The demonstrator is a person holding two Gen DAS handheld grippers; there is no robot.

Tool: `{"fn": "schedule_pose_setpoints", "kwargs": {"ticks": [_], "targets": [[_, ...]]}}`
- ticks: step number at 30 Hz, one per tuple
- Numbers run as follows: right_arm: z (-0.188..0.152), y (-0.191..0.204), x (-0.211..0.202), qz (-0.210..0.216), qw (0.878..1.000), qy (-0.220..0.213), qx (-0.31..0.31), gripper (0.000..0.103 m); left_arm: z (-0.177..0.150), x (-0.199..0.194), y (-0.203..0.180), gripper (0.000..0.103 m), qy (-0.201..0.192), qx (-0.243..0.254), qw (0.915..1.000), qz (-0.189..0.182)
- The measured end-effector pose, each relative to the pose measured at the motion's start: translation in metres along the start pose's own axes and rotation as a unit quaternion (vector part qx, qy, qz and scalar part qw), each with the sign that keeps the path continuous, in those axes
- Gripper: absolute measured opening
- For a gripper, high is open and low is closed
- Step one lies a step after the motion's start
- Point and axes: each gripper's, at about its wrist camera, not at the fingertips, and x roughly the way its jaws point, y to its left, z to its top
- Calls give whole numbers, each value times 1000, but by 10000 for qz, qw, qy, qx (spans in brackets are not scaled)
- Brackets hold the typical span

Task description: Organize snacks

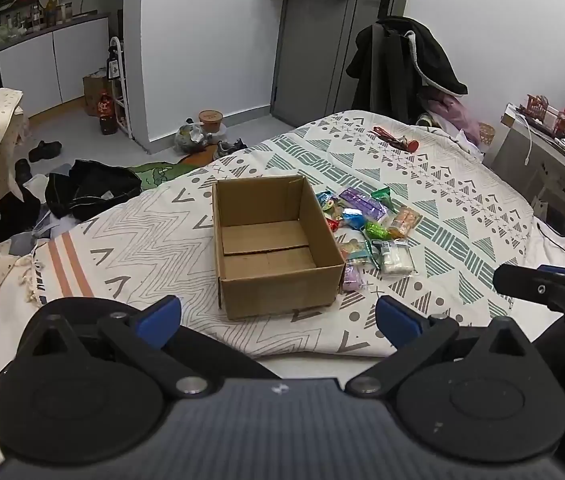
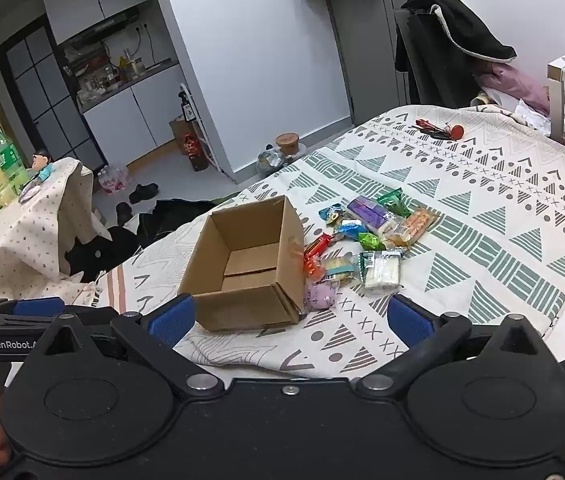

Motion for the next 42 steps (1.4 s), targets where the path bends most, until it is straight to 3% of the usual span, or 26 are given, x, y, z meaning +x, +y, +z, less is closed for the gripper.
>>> {"fn": "schedule_pose_setpoints", "kwargs": {"ticks": [9, 42], "targets": [[0, -1, 0, 66, 9999, 39, -74, 103, -2, 1, -14, 103, -16, 77, 10000, 48], [1, 0, 0, 94, 9999, 93, 33, 103, 0, 1, -9, 103, -106, -47, 9999, -52]]}}
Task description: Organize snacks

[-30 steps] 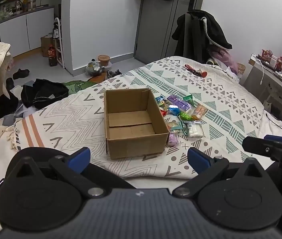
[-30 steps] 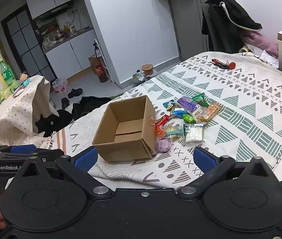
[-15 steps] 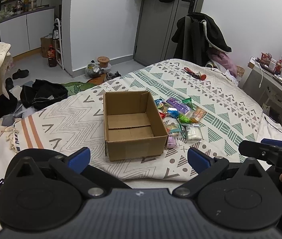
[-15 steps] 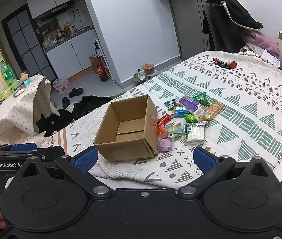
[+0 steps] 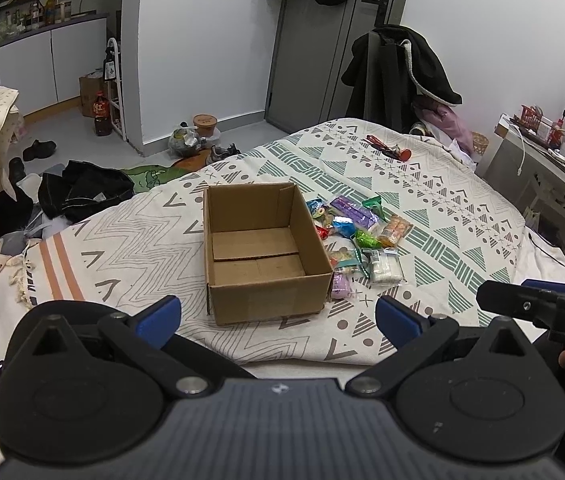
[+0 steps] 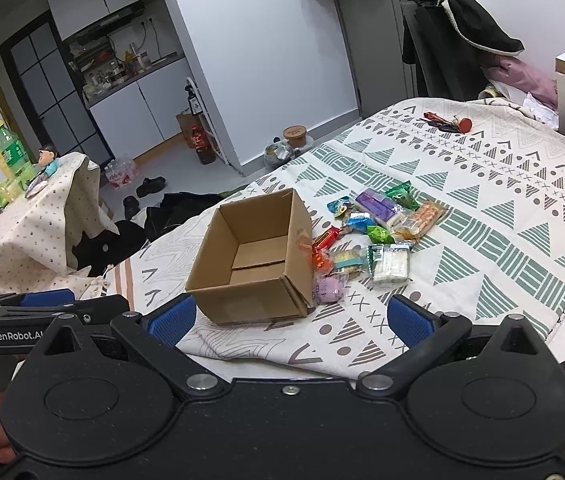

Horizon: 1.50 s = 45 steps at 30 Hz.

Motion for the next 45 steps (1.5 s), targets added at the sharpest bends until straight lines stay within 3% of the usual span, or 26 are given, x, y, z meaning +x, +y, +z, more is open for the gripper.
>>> {"fn": "schedule_pose_setpoints", "kwargs": {"ticks": [45], "targets": [[1, -3, 4, -8, 10000, 42, 12, 103, -2, 6, -14, 103, -13, 73, 10000, -32]]}}
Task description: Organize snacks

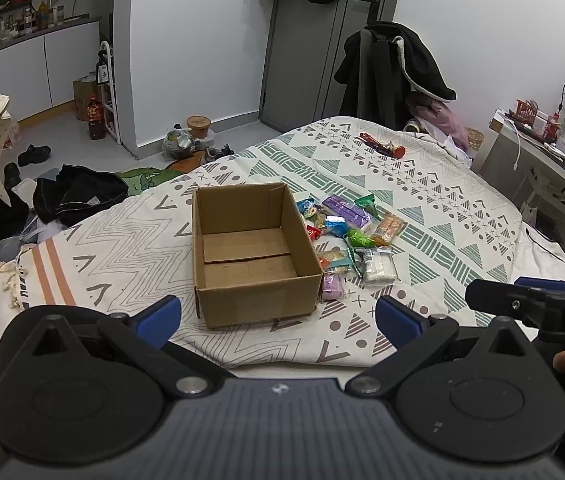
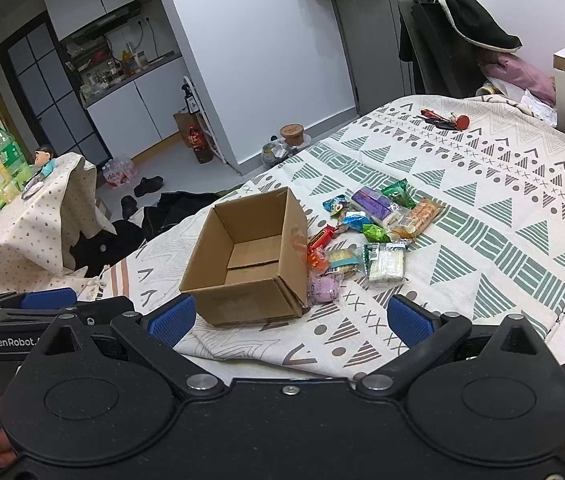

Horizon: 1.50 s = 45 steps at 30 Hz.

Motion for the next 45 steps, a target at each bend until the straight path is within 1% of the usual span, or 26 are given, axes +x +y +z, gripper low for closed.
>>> {"fn": "schedule_pose_setpoints", "kwargs": {"ticks": [7, 11, 18, 20, 24, 30, 32, 33, 36, 37, 39, 41, 45], "targets": [[1, 3, 4, 24, 10000, 49, -39, 103, -1, 3, 3, 103, 19, -25, 10000, 18], [3, 2, 10, 18, 9999, 85, -86, 103, 1, 12, 4, 103, 55, -66, 9999, 82], [11, -16, 26, -75, 9998, 134, 87, 103, 11, 31, -4, 103, -27, -19, 9999, 169], [15, -22, 32, -102, 9997, 149, 164, 103, 14, 38, -7, 103, -58, 6, 9999, 130], [22, -36, 45, -174, 9990, 211, 358, 101, 19, 53, -15, 103, -57, 3, 10000, -65], [29, -54, 66, -134, 9976, 343, 587, 94, 21, 76, -23, 101, -63, -170, 9990, -416], [31, -60, 73, -139, 9971, 381, 646, 90, 23, 82, -25, 98, -80, -219, 9986, -481], [33, -63, 76, -146, 9968, 404, 671, 89, 24, 86, -26, 98, -80, -232, 9983, -521], [38, -71, 87, -101, 9958, 501, 757, 86, 27, 100, -32, 91, 1, -258, 9978, -610], [40, -74, 92, -97, 9956, 540, 765, 83, 27, 105, -34, 88, 40, -278, 9974, -665], [43, -80, 100, -114, 9949, 629, 782, 82, 27, 113, -38, 83, 106, -339, 9967, -734], [45, -86, 108, -82, 9941, 708, 817, 80, 26, 122, -44, 76, 173, -399, 9958, -807], [49, -98, 123, -56, 9929, 852, 830, 78, 23, 139, -54, 68, 318, -511, 9948, -819]]}}
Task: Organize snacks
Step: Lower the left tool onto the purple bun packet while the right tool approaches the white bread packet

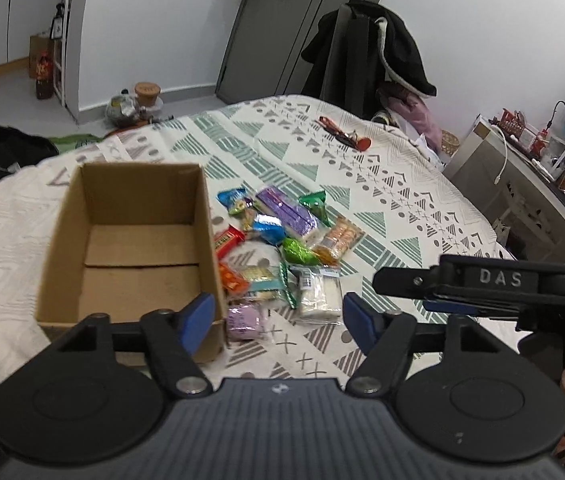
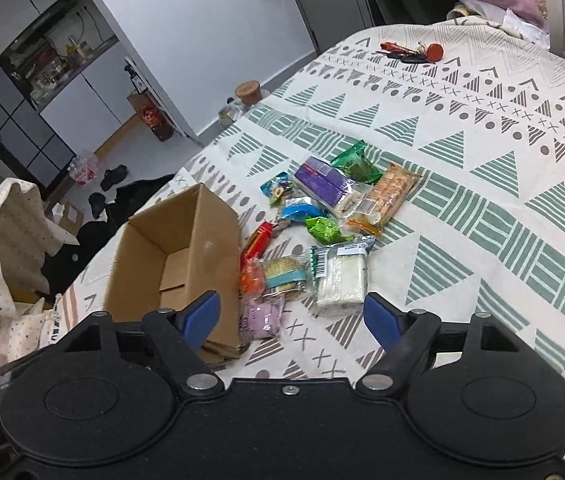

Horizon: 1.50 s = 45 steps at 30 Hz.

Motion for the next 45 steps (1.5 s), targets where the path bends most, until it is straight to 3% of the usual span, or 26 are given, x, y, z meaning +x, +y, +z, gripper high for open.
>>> {"fn": "schedule_pose_setpoints", "kwargs": {"ticks": [7, 12, 16, 25, 38, 45], "targets": [[10, -16, 24, 139, 9996, 239, 33, 73, -2, 32, -9, 56, 278, -158, 9994, 102], [9, -21, 38, 67, 9995, 300, -123, 71, -4, 54, -21, 55, 402, -134, 9990, 157], [11, -32, 50, 258, 9987, 443, 58, 68, -7, 72, -21, 55, 406, -186, 9983, 387], [15, -34, 78, 192, 9974, 681, -125, 64, -17, 98, -13, 55, 322, -472, 9946, 871], [23, -26, 119, -28, 9939, 1048, -343, 64, -31, 130, 0, 55, 224, -479, 9836, 1724], [21, -19, 139, -368, 9906, 1157, -629, 64, -33, 143, 6, 52, 261, -771, 9824, 1678]]}}
